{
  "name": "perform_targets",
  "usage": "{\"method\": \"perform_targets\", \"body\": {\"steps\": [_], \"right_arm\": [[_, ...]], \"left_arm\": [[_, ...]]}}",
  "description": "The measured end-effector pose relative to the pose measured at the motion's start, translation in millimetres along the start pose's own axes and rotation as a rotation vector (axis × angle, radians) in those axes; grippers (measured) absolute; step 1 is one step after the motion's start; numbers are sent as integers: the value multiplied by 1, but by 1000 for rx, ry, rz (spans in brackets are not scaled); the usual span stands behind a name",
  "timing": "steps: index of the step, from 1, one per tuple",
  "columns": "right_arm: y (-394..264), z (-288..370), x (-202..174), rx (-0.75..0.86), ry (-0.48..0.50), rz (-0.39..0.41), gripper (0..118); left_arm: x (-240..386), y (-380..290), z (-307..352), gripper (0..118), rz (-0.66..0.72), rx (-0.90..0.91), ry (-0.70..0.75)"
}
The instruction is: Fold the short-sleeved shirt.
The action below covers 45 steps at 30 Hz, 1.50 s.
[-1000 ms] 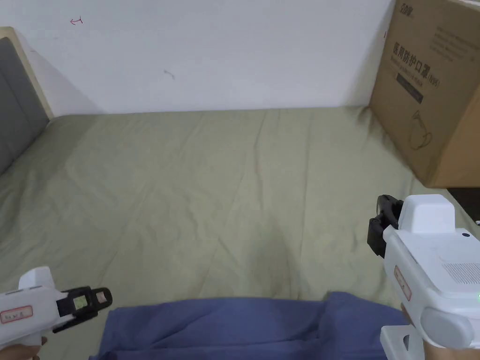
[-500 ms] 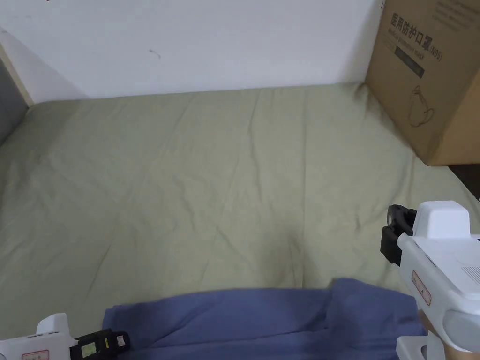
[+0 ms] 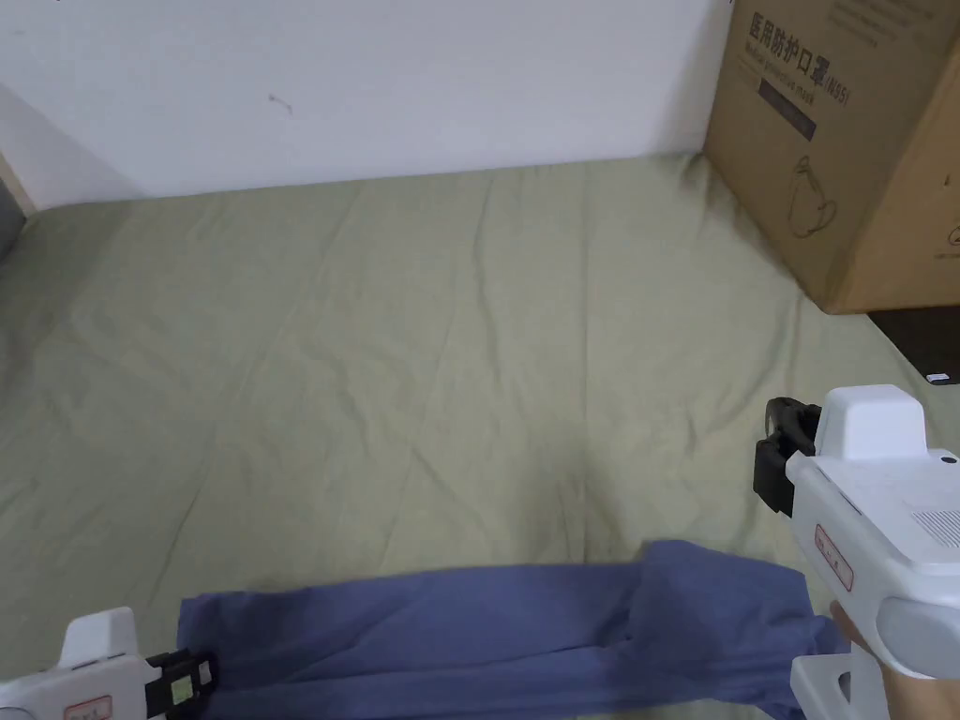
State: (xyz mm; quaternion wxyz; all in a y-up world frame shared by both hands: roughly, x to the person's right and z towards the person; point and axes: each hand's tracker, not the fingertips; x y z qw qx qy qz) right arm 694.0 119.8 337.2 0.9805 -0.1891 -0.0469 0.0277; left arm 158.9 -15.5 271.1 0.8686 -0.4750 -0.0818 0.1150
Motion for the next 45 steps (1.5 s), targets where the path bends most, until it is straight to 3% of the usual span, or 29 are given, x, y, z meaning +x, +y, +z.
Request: {"method": "perform_targets", "body": {"steps": [4, 14, 28, 35, 40, 42, 45], "right_arm": [[2, 4, 5, 11, -1, -6, 0], [3, 11, 15, 32, 14, -29, 0], [4, 20, 22, 46, 46, -53, 0], [1, 23, 32, 50, 39, -72, 0], [0, 28, 42, 44, 35, -106, 0], [0, 30, 45, 47, 27, -102, 0], [1, 31, 46, 48, 28, -101, 0]], "left_arm": [[-1, 13, 27, 7, 28, 23, -22], [-45, 27, 68, 7, 71, 50, 158], [142, 18, 12, 7, -76, -81, -98], [196, 0, -47, 7, -83, -171, -125], [215, -15, -74, 8, -85, -238, -59], [220, -15, -72, 26, -83, -243, -64], [212, -9, -71, 97, -42, -169, -120]]}}
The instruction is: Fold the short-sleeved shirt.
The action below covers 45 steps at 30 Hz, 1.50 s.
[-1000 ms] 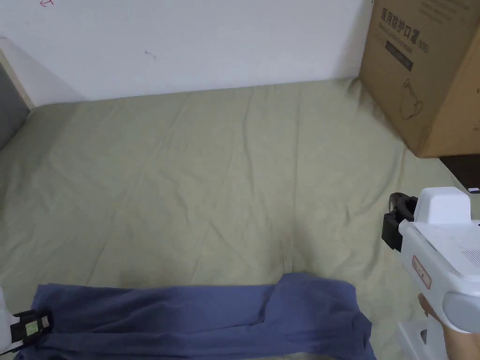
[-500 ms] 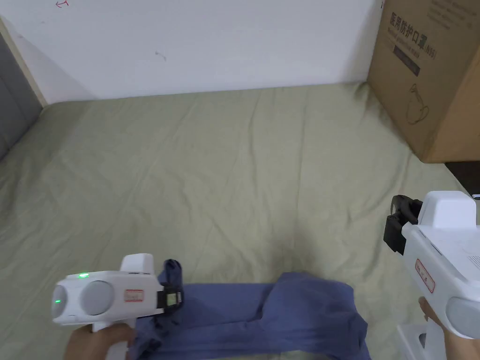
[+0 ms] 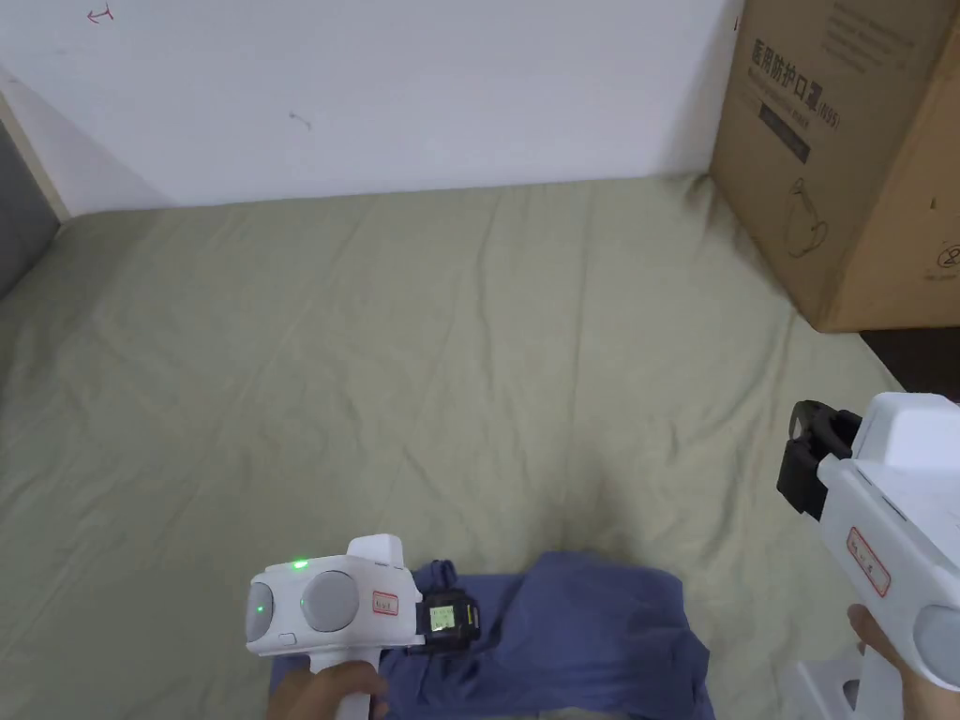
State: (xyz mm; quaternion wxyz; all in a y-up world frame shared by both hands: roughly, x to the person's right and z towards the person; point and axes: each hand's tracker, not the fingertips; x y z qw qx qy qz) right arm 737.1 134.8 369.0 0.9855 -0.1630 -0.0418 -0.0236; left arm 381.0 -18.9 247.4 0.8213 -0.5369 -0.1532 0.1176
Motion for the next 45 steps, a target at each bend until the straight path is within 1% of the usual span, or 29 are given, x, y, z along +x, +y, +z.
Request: {"method": "perform_targets", "body": {"steps": [1, 4, 6, 8, 9, 11, 12, 13, 14, 15, 16, 18, 20, 24, 31, 33, 37, 42, 44, 45], "right_arm": [[0, 0, 0, 1, 1, -2, 0], [3, 3, -2, 4, 4, -4, 0], [6, 5, -6, 7, 9, 1, 0], [8, 5, -8, 10, 17, 7, 0], [9, 5, -9, 11, 21, 10, 0], [11, 5, -11, 15, 28, 16, 0], [5, 2, -9, 17, 31, 18, 0], [4, 1, -8, 18, 33, 20, 0], [4, 1, -9, 20, 36, 21, 0], [4, 1, -9, 21, 38, 21, 0], [5, 1, -10, 22, 39, 20, 0], [5, 0, -10, 22, 40, 20, 0], [7, 2, -13, 21, 42, 17, 0], [4, 3, -12, 11, 41, 21, 0], [4, 4, -5, -8, 21, 22, 0], [2, 6, -3, -10, 14, 17, 0], [4, 7, 1, -13, 3, 16, 0], [1, 4, 5, -19, -7, 11, 0], [0, 3, 6, -23, -6, 8, 0], [-1, 2, 7, -23, -4, 7, 0]], "left_arm": [[1, 1, 6, 109, -1, 13, 6], [0, 6, 31, 110, -19, 95, -4], [0, 5, 54, 109, -13, 155, 22], [-9, 6, 70, 105, -20, 214, 56], [-14, 5, 77, 100, -26, 248, 83], [-23, 0, 86, 80, -42, 309, 135], [-29, -1, 89, 67, -45, 333, 163], [-34, -3, 90, 40, -48, 344, 175], [-39, -7, 92, 18, -67, 349, 178], [-43, -10, 90, 4, -90, 356, 189], [-46, -13, 86, 1, -111, 355, 211], [-44, -19, 77, 0, -146, 322, 254], [-44, -27, 66, 0, -153, 314, 249], [-49, -41, 28, 0, -165, 237, 215], [-5, -58, -13, 0, -218, 129, 128], [9, -60, -23, 0, -232, 120, 126], [36, -54, -24, 0, -215, 119, 76], [42, -50, -31, 0, -237, 103, 67], [36, -48, -21, 0, -205, 119, 42], [33, -45, -11, 0, -179, 140, 4]]}}
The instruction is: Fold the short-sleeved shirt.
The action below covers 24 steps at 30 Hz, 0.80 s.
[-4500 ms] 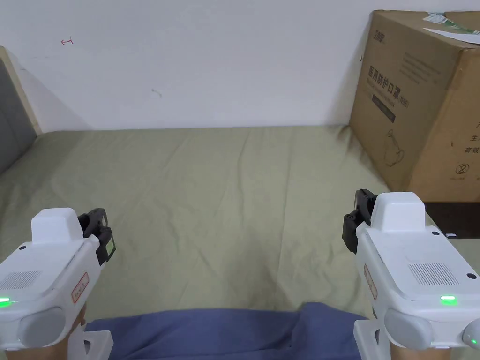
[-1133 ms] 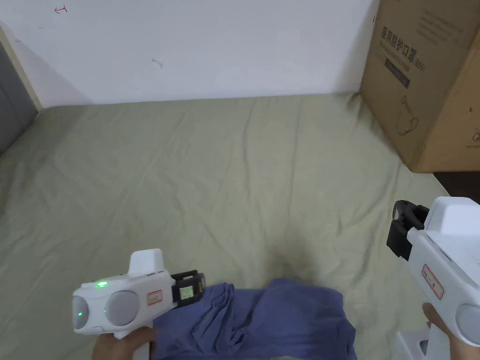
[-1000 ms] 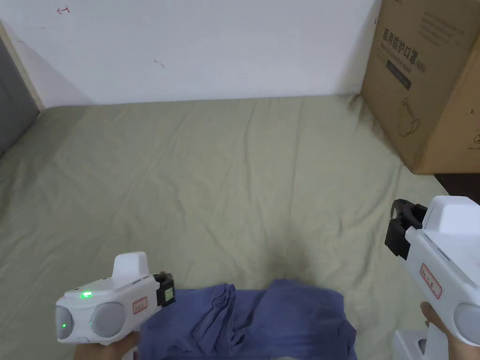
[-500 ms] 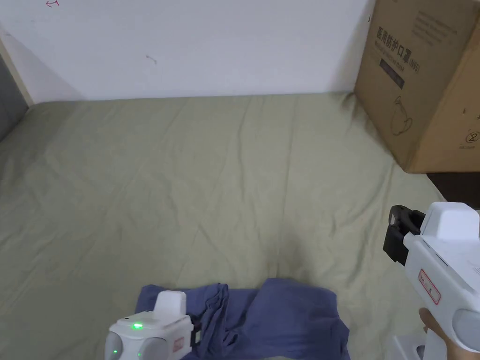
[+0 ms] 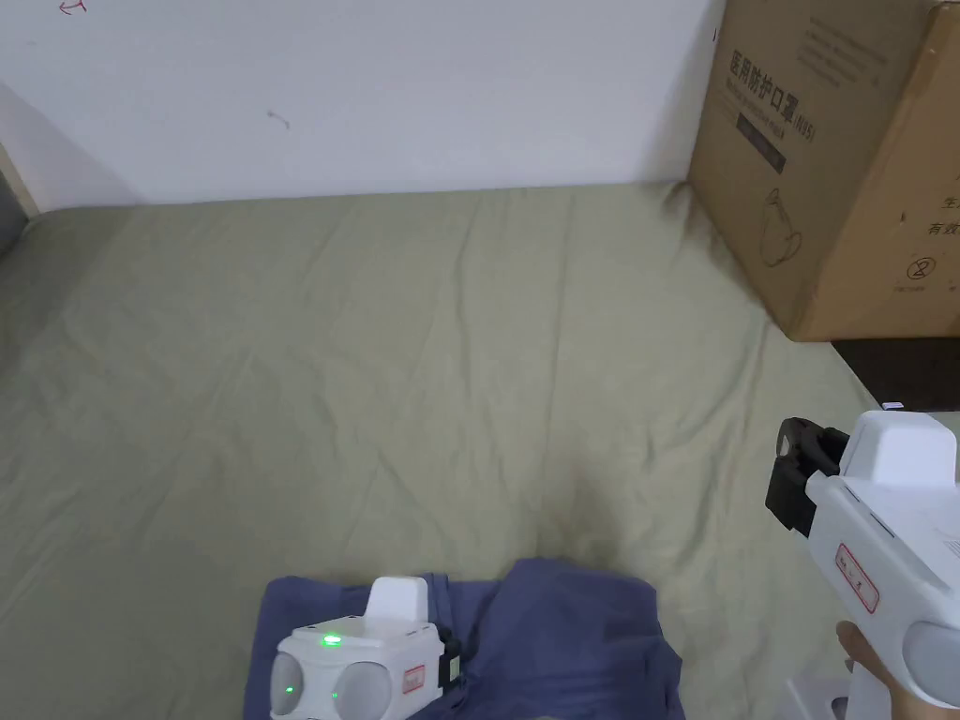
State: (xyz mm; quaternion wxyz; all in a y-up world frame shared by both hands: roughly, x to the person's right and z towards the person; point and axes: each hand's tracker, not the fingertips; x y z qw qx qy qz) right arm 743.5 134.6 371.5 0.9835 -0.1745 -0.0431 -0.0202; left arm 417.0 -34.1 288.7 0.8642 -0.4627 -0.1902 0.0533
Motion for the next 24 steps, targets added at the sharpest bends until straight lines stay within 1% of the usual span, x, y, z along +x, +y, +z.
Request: {"method": "perform_targets", "body": {"steps": [4, 7, 9, 11, 12, 13, 14, 15, 16, 17, 18, 19, 20, 21, 22, 23, 24], "right_arm": [[-1, -4, 0, -4, 5, 7, 0], [-1, -6, -1, -4, 9, 2, 0], [-1, -8, -2, -6, 13, 1, 0], [1, -7, -6, -7, 17, 5, 0], [2, -6, -9, -7, 19, 8, 0], [3, -7, -10, -7, 20, 10, 0], [3, -8, -12, -8, 21, 12, 0], [3, -10, -12, -9, 23, 11, 0], [3, -12, -13, -11, 26, 10, 0], [3, -13, -15, -14, 30, 11, 0], [3, -14, -17, -16, 33, 14, 0], [3, -16, -19, -18, 35, 20, 0], [3, -17, -20, -19, 37, 23, 0], [3, -19, -22, -22, 42, 25, 0], [2, -20, -23, -25, 46, 24, 0], [2, -21, -24, -27, 48, 25, 0], [1, -23, -25, -31, 49, 27, 0]], "left_arm": [[-28, 15, 42, 0, 88, 31, -70], [-65, 29, 70, 0, 233, 44, -146], [-103, 32, 79, 0, 336, 45, -220], [-129, 31, 88, 0, 392, 65, -239], [-146, 30, 93, 3, 420, 70, -246], [-162, 28, 91, 12, 432, 69, -222], [-173, 27, 92, 25, 442, 65, -212], [-184, 25, 90, 47, 462, 53, -187], [-192, 22, 88, 78, 477, 33, -162], [-201, 19, 82, 97, 479, 10, -133], [-206, 16, 78, 109, 471, 3, -119], [-210, 13, 74, 112, 456, -6, -106], [-213, 11, 70, 111, 439, -16, -102], [-195, 8, 75, 111, 430, -25, -105], [-195, 6, 70, 111, 419, -41, -113], [-196, 4, 64, 107, 413, -49, -117], [-197, 1, 57, 101, 406, -56, -120]]}}
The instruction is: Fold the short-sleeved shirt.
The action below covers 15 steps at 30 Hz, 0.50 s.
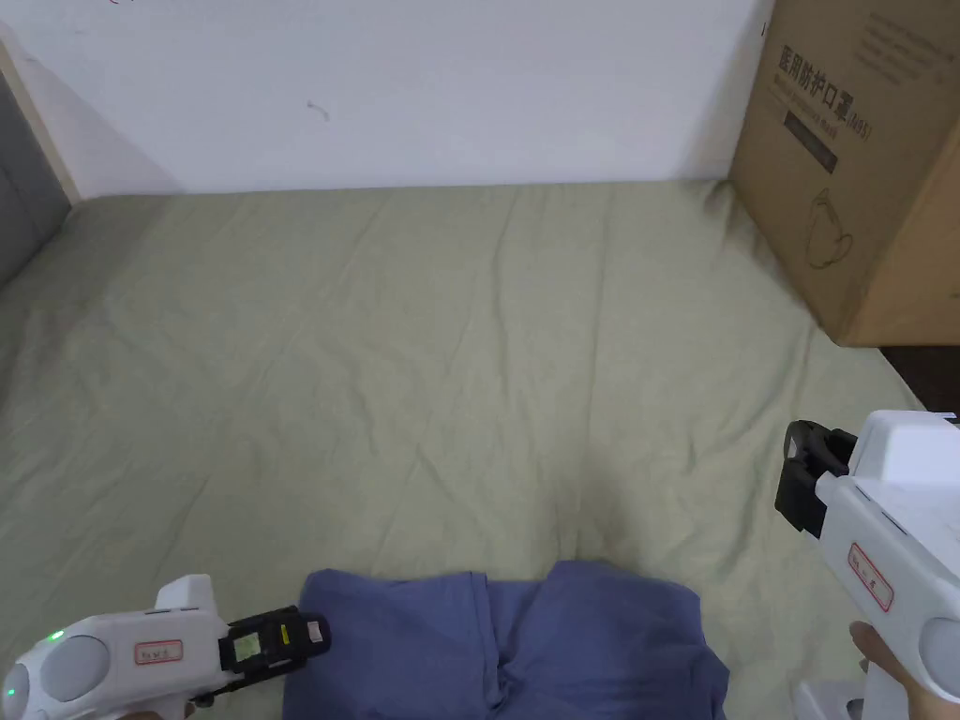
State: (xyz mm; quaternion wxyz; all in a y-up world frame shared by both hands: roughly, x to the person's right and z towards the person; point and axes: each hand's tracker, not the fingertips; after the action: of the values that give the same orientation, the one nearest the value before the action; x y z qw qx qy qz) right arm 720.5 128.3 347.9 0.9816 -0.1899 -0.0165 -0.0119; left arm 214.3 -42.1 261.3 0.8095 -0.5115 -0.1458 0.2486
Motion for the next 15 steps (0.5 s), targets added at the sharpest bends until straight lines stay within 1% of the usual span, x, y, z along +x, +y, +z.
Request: {"method": "perform_targets", "body": {"steps": [1, 2, 3, 5, 6, 7, 8, 10, 12, 13, 15], "right_arm": [[-1, -1, 0, -3, 1, 2, 0], [-2, -1, -1, -6, 1, 4, 0], [-3, -1, -1, -10, 0, 6, 0], [-4, -2, 0, -17, -4, 7, 0], [-5, -2, 1, -19, -7, 7, 0], [-6, -3, 1, -22, -10, 6, 0], [-6, -3, 2, -24, -13, 5, 0], [-7, -4, 4, -27, -16, 2, 0], [-6, -3, 5, -27, -18, -2, 0], [-6, -2, 5, -25, -19, -4, 0], [-4, -1, 6, -20, -19, -6, 0]], "left_arm": [[-6, -2, -11, 90, -7, -9, -4], [-8, -3, -19, 83, -9, -15, -7], [-8, -4, -25, 79, -8, -27, -6], [-14, -5, -39, 77, 12, -33, 14], [-14, -5, -40, 67, 3, -20, 5], [-13, -3, -40, 41, 1, -13, 2], [-12, -3, -41, 21, 1, -14, -2], [4, -7, -39, 14, 2, -29, -32], [12, -10, -39, 10, -54, -10, 26], [22, -16, -35, 8, -70, -4, 37], [31, -18, -27, 8, -90, 28, 49]]}}
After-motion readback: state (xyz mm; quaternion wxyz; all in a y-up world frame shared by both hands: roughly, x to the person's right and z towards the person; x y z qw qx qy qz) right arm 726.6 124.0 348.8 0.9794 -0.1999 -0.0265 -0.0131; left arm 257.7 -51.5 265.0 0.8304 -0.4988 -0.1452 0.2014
